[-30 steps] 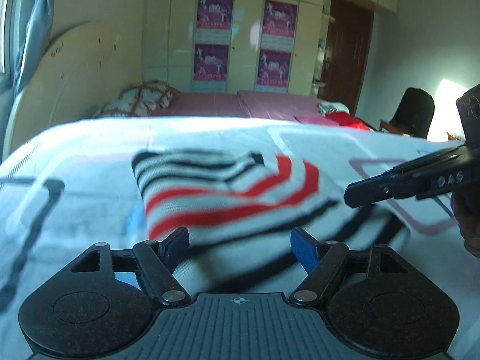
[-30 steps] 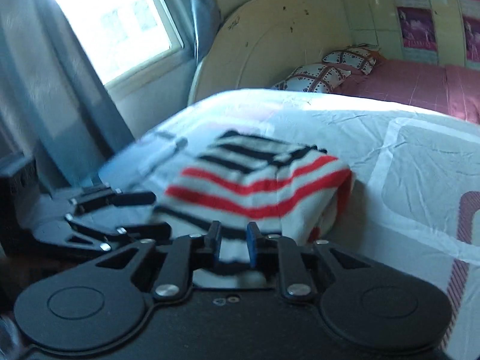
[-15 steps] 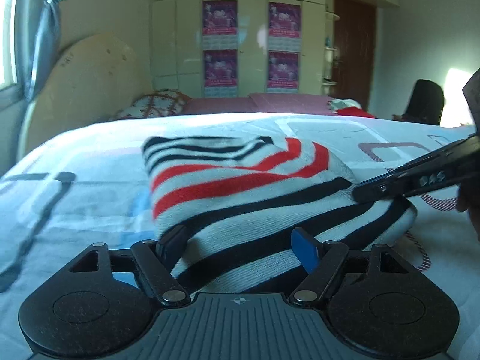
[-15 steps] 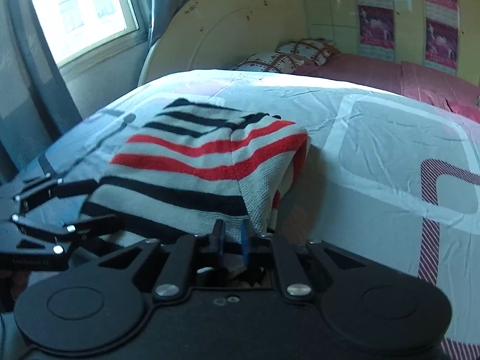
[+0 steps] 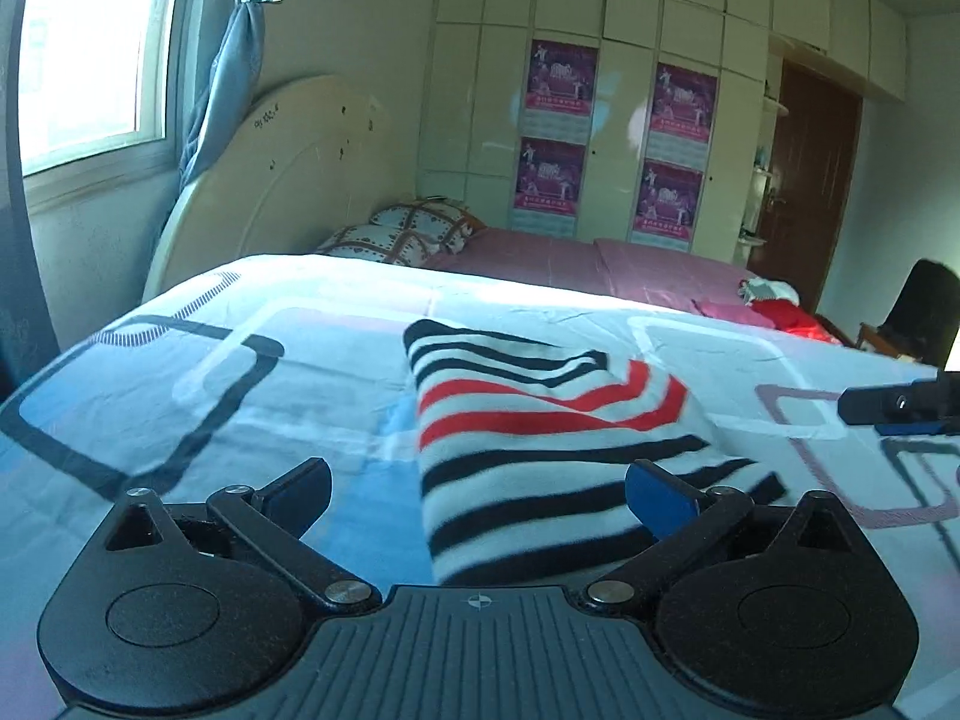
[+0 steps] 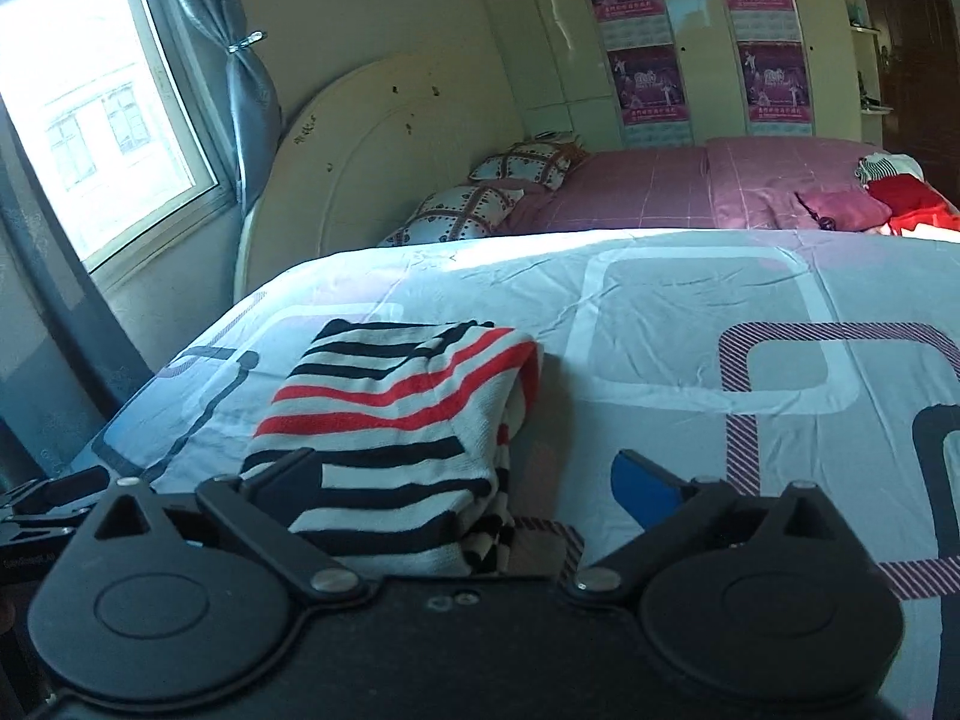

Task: Fold small clothes

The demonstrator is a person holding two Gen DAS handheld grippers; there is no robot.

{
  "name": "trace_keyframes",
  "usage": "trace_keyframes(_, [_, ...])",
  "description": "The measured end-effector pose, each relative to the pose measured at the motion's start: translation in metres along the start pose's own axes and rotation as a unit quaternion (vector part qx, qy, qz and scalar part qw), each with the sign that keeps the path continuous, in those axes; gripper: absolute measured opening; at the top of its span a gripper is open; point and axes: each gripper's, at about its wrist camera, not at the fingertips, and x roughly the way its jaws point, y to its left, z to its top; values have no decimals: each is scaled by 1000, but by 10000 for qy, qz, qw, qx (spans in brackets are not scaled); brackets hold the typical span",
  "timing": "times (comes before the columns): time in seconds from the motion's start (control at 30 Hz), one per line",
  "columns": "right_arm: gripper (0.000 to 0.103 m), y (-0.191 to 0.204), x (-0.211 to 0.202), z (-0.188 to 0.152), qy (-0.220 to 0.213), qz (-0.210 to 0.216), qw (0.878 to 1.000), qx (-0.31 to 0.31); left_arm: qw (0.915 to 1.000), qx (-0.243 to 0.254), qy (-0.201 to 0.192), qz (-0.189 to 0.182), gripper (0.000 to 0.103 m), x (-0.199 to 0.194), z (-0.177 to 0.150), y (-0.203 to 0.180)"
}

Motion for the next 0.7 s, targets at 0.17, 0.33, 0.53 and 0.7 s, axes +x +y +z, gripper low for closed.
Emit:
trace_keyframes(0.17, [103,19,-30,-15,-53,-55,9997,-236,9999,-90,-110,28,103,-31,-6,-9])
trace_keyframes(0.33, [103,30,-74,-30,-141,-160,9990,-401,9995,-150,-260,-82,103,-76,-12,-23])
trace_keyframes(0.53, [103,42,-144,-51,-371,-225,9981,-445,9984,24,-484,-292,103,-147,-19,-45])
trace_keyframes(0.7, [103,55,-192,-74,-476,-299,9973,-468,9972,143,-643,-351,103,-206,-28,-53])
